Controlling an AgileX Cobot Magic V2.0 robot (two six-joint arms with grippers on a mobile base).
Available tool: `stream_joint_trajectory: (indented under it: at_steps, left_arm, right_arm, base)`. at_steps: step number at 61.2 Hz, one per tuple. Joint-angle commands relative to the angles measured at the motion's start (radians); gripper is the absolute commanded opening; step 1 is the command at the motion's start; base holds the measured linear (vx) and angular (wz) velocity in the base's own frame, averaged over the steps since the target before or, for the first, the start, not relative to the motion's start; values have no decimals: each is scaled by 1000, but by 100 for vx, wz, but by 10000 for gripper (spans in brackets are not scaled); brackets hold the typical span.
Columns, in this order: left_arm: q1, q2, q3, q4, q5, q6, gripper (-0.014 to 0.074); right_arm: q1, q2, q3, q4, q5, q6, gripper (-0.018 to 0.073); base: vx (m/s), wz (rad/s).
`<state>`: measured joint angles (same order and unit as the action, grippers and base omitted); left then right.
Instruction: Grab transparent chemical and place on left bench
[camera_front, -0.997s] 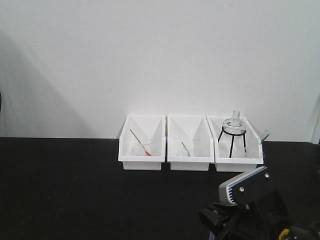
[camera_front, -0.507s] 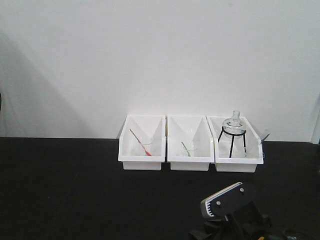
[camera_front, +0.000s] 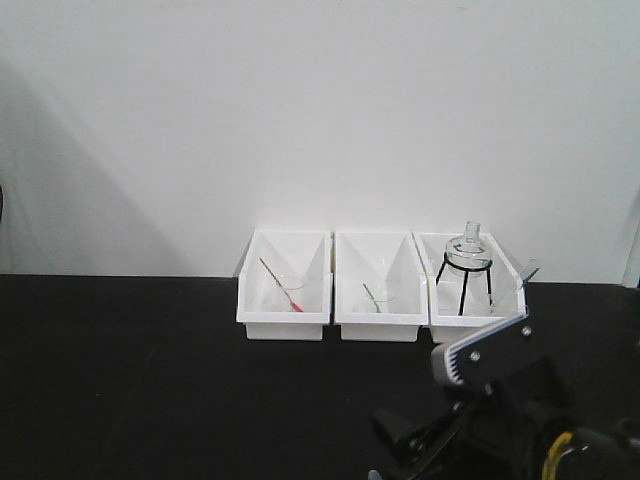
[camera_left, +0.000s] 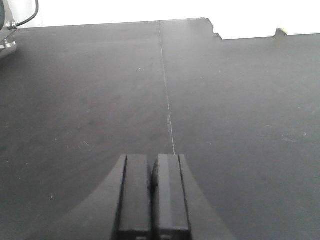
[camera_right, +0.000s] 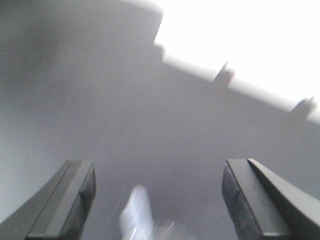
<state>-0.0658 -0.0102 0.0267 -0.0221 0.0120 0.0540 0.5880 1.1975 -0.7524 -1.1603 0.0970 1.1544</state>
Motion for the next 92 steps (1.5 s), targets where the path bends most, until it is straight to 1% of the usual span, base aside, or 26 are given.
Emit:
stream_joint_trajectory:
  at_steps: [1, 7, 11, 16, 17, 38, 58, 61, 63, 65, 68, 71, 72, 75, 76, 78, 79, 81, 85, 88, 89, 92]
  left_arm:
    - [-2, -19, 16, -1, -78, -8, -3]
    - [-2, -19, 16, -1, -78, -8, -3]
    - [-2, -19, 16, -1, -78, -8, -3]
    - [-2, -19, 16, -1, -78, -8, -3]
    - [-2, -19, 16, -1, -78, -8, -3]
    - [-2, -19, 16, -1, -78, -8, -3]
    - [-2, -19, 16, -1, -78, -8, -3]
    - [-2, -19, 16, -1, -78, -8, -3]
    - [-2, -19, 16, -1, -78, -8, -3]
    - [-2, -19, 16, -1, -78, -8, -3]
    - [-2, -19, 16, -1, -78, -8, -3]
    - [-2, -19, 16, -1, -78, -8, -3]
    - [-2, -19, 16, -1, -78, -8, -3]
    - [-2, -19, 16, -1, -78, -8, -3]
    - [-2, -19, 16, -1, -78, -8, -3]
    - [-2, -19, 16, -1, -78, -8, -3]
    - [-2, -19, 16, -1, -78, -8, -3]
    - [-2, -19, 16, -1, -78, -8, -3]
    - [-2, -19, 16, -1, -78, -8, -3]
    - [-2, -19, 16, -1, -78, -8, -3]
    - [-2, -19, 16, -1, -78, -8, -3]
    - [-2, -19, 16, -1, -78, -8, -3]
  right_arm:
    - [0, -110, -67, -15, 97, -1, 509]
    - [0, -208, -73, -15, 213, -1, 359]
    - [0, -267, -73, -7, 282, -1, 219]
    - [0, -323, -73, -9, 335, -4, 4]
    - [0, -334, -73, -9, 344, -6, -14]
    - [0, -445, -73, -15, 355, -4, -8]
    - [0, -453, -73, -20, 361, -11, -8]
    - [0, -451, -73, -2, 368, -16, -8]
    - [0, -451, -73, 33, 370, -31, -8]
    - [-2, -451, -73, 77, 377, -79, -8]
    - [-4, -451, -73, 149, 386, -183, -8]
    - [-15, -451, -73, 289, 380, -334, -8]
    - [-21, -451, -73, 322, 379, -399, -8]
    - [-42, -451, -73, 432, 368, -535, -8]
    - [-56, -451, -71, 490, 362, -582, -8]
    - [-76, -451, -66, 569, 337, -676, -8]
    - [-92, -454, -59, 629, 317, -744, -8]
    - [-116, -460, -45, 708, 290, -850, -8]
    - [-181, -484, 4, 877, 207, -1017, -8]
    - [-221, -511, 45, 962, 149, -1080, -8]
    - [-242, -521, 60, 997, 131, -1093, -8]
    - [-293, -562, 118, 1049, 61, -1109, -8]
  base:
    - [0, 0]
    - [0, 0]
    - [0, 0]
    - [0, 0]
    - [0, 0]
    - [0, 0]
    - [0, 0]
    - [0, 0]
    - [0, 0]
    - [0, 0]
    - [0, 0]
    - [0, 0]
    - [0, 0]
    - [0, 0]
    - [0, 0]
    - [0, 0]
    - [0, 0]
    - [0, 0]
    - [0, 0]
    - [0, 0]
    - [0, 0]
    - [0, 0]
